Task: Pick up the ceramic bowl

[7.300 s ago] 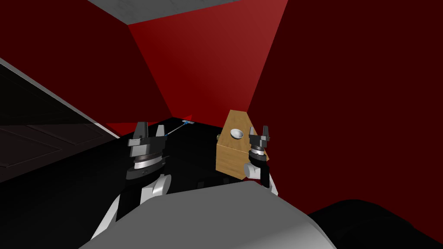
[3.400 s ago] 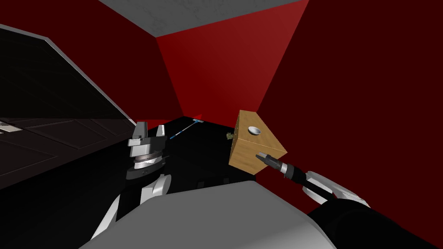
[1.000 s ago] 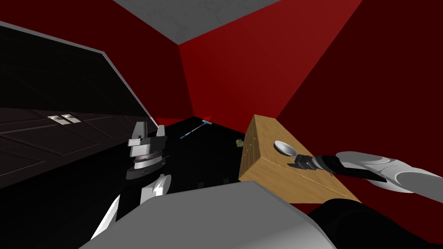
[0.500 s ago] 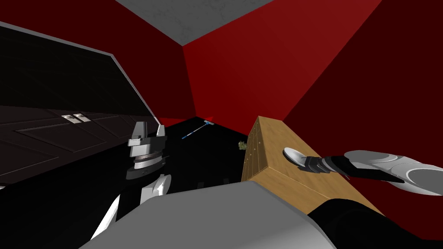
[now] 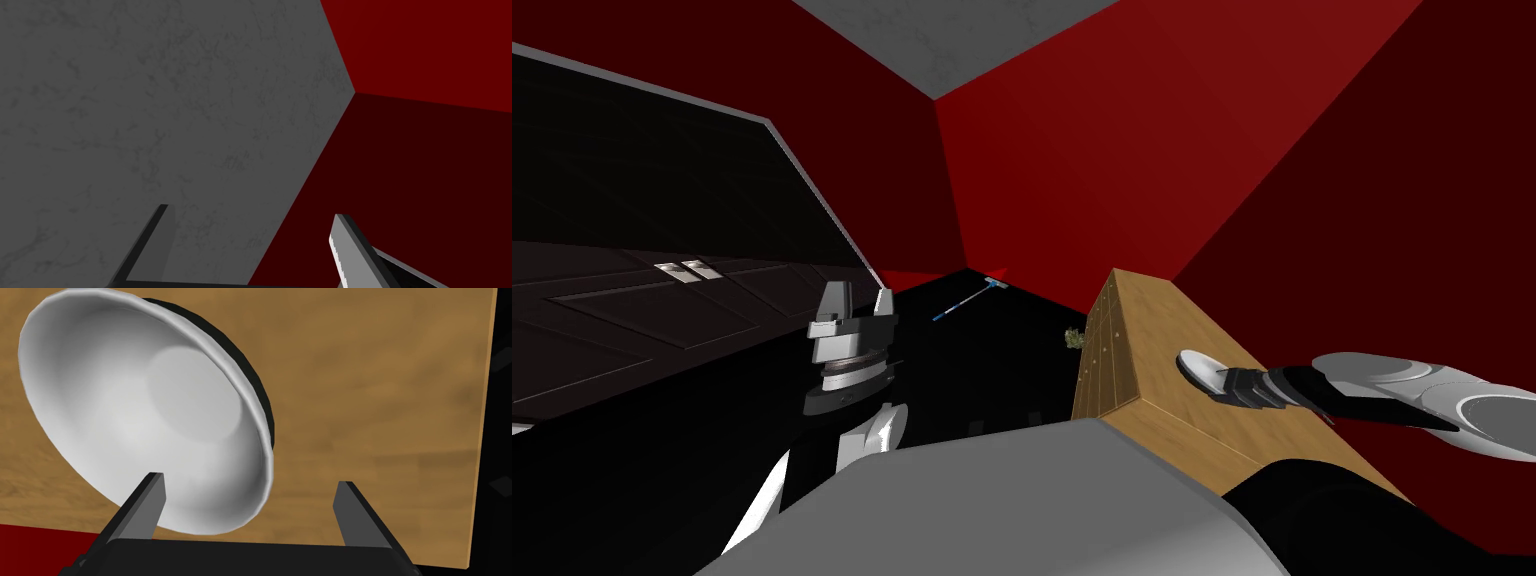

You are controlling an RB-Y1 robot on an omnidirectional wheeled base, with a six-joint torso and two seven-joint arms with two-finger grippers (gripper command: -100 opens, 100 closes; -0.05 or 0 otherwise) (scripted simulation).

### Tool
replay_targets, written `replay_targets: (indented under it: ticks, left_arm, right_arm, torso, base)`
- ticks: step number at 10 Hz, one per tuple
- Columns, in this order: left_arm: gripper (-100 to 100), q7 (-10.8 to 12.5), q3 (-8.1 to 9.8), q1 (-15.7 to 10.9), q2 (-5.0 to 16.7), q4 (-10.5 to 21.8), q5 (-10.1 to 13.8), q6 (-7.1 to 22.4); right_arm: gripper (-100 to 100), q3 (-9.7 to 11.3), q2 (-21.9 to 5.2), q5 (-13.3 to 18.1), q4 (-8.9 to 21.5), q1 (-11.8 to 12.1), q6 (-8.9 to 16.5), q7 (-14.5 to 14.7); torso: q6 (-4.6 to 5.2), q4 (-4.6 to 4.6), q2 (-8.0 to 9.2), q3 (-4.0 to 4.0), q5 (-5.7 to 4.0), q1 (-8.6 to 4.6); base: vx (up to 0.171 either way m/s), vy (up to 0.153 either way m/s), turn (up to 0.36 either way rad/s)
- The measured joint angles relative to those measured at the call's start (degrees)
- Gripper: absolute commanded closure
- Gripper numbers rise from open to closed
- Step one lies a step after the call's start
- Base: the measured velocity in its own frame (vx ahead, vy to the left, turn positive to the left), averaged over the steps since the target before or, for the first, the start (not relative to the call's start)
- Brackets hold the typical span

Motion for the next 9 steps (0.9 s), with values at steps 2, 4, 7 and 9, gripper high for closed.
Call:
replay_targets:
  ticks: [2, 4, 7, 9]
  left_arm:
    - [0, 0.0, 0.0, 0.0, 0.0, 0.0, 0.0, 0.0]
    - [0, 0.0, 0.0, -0.02, 0.0, 0.0, 0.0, 0.0]
    - [0, 0.0, 0.0, -0.02, 0.0, 0.01, 0.0, 0.01]
    - [0, 0.0, -0.01, -0.03, 0.0, 0.01, 0.0, 0.01]
  right_arm:
    - [-100, 0.08, 0.02, 0.03, -0.02, -0.01, 0.03, -0.04]
    - [-100, 1.58, 1.25, 0.95, 1.44, -1.51, 0.02, -1.96]
    - [-100, 2.95, 3.16, 0.95, 3.42, -1.94, 0.58, -3.55]
    - [-100, 2.0, 2.91, -1.6, 2.87, 1.75, 1.69, -4.07]
  torso:
    - [0.01, 0.03, 0.11, 0.06, 0.02, 0.03]
    - [0.01, 0.11, 0.49, 0.28, 0.01, -0.03]
    - [0.0, 0.14, 0.58, 0.34, -0.01, -0.07]
    - [-0.05, 0.13, 0.6, 0.34, 0.01, -0.02]
  base:
    - [-0.045, -0.002, 0.177]
    - [-0.113, -0.025, 0.217]
    - [-0.107, -0.018, 0.204]
    - [-0.152, -0.003, 0.378]
